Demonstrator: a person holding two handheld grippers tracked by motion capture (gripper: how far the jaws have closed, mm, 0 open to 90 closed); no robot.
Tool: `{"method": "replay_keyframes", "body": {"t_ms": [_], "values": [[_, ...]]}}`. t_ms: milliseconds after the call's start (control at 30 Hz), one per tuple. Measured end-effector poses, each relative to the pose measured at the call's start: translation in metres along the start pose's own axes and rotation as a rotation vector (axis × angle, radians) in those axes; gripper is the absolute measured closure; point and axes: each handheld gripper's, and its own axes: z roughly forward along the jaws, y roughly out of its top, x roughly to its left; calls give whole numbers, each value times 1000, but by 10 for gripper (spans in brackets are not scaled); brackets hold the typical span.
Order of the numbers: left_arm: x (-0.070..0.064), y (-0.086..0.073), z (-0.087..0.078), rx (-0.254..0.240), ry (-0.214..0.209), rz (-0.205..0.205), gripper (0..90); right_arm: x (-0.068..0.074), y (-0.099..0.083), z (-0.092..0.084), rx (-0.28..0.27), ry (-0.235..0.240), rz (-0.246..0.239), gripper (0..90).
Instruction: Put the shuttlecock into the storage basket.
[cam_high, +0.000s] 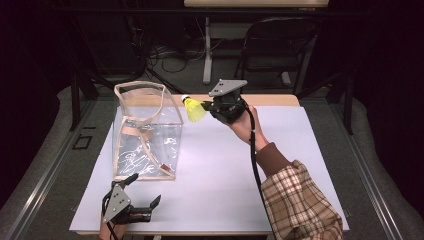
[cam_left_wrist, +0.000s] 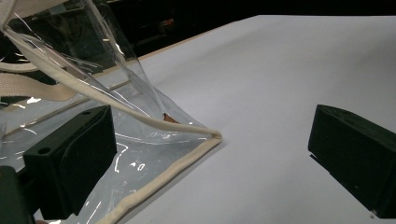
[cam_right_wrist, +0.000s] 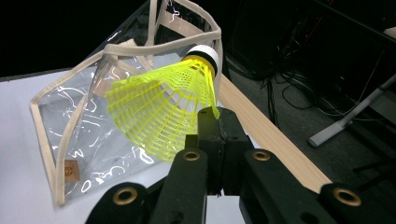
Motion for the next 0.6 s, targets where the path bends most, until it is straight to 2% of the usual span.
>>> {"method": "replay_keyframes", "body": {"t_ms": [600], "values": [[0,0,0,-1,-2,3,10,2,14,13,2,-2,19,900]]}}
